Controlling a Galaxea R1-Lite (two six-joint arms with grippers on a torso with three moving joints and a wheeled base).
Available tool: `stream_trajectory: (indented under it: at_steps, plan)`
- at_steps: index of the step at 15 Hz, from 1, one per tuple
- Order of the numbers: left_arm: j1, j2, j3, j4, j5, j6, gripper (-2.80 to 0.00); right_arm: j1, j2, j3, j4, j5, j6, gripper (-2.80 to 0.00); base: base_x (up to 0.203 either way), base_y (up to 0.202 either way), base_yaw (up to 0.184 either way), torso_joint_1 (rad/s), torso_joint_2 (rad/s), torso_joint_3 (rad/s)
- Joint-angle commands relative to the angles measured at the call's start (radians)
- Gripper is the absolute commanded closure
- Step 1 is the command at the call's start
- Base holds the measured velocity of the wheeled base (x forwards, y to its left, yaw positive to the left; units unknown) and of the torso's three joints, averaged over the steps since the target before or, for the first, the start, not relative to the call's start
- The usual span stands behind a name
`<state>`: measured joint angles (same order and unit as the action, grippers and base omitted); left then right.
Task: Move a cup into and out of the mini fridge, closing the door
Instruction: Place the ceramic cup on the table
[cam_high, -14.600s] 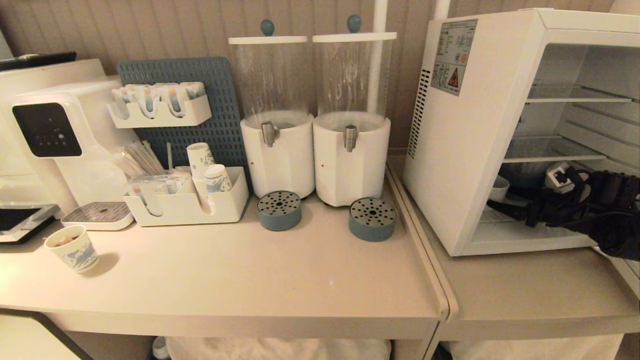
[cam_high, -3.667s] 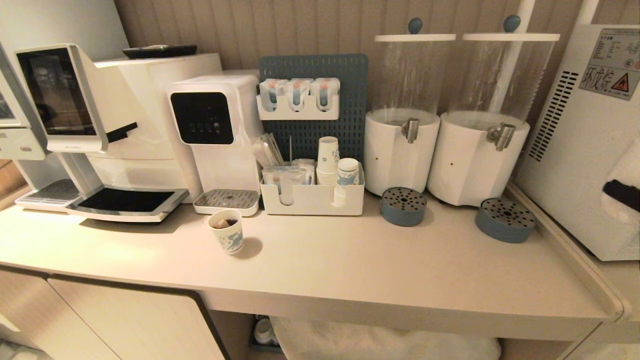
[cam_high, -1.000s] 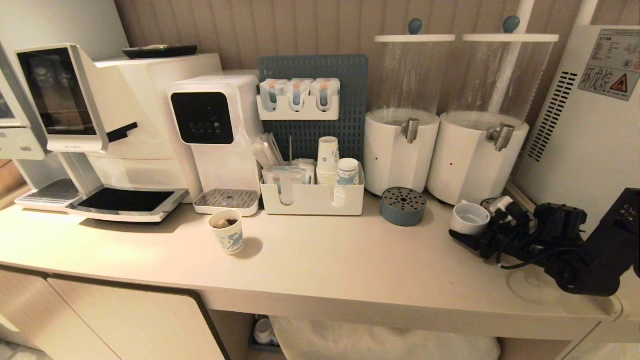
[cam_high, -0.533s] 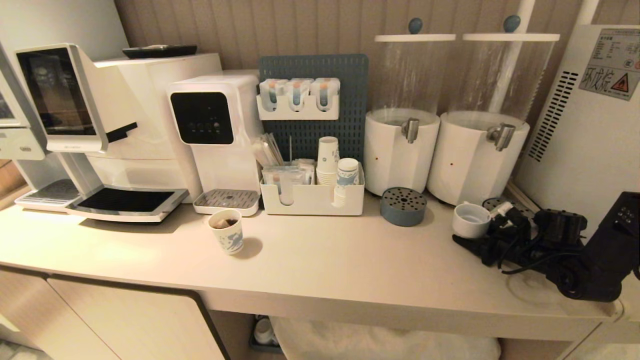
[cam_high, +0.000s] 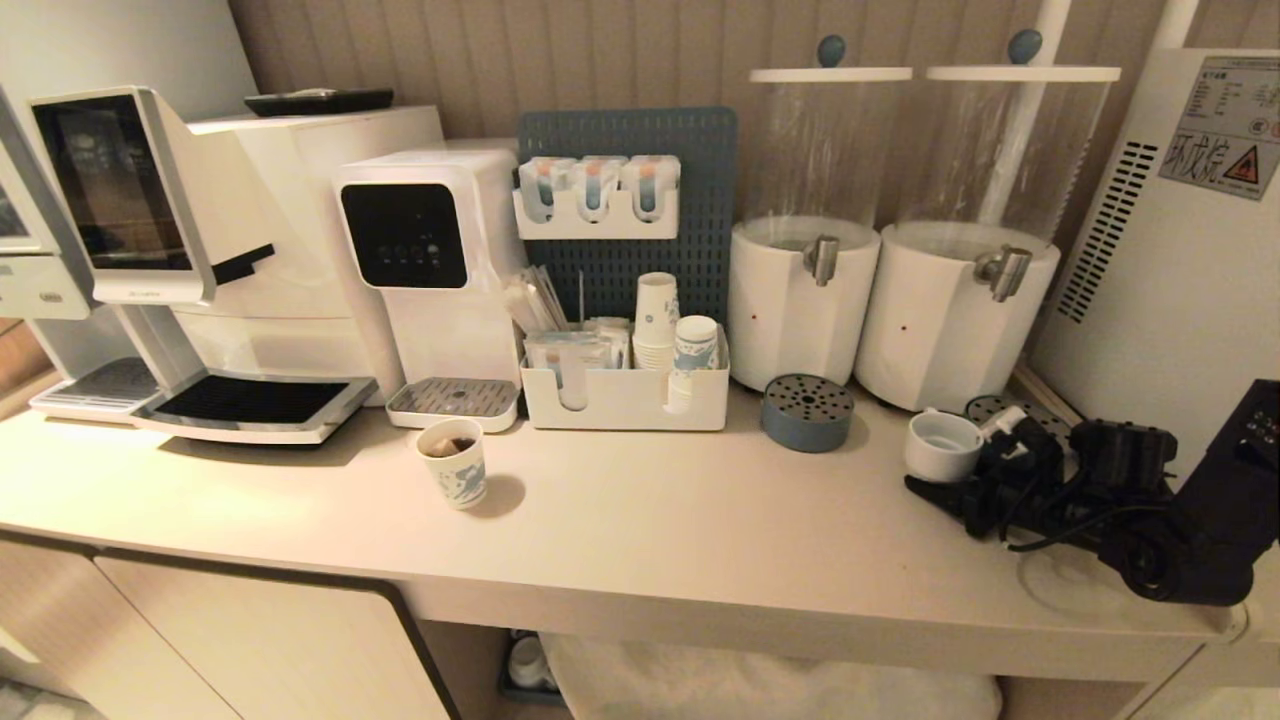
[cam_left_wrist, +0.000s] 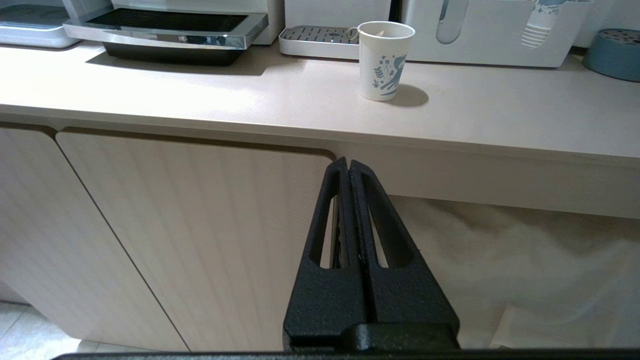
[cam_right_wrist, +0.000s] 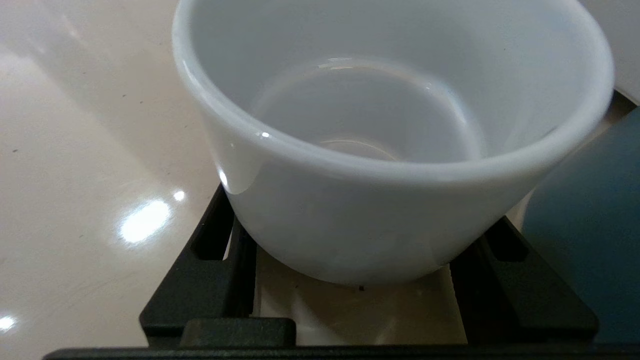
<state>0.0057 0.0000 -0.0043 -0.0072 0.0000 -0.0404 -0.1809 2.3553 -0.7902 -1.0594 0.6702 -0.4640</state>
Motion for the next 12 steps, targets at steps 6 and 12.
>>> stream_trajectory:
  at_steps: [6, 12]
  plan:
    - [0.0, 0.002, 0.0, -0.002, 0.0, -0.001, 0.0, 0.0, 0.001, -0.001, -0.008, 0.007, 0.012, -2.8, 0.0, 0.0, 0.0, 0.0, 0.0, 0.0]
    - [0.0, 0.002, 0.0, 0.0, 0.0, -0.001, 0.0, -0.002, -0.013, 0.005, -0.01, 0.011, 0.039, -2.8, 0.0, 0.0, 0.0, 0.0, 0.0, 0.0]
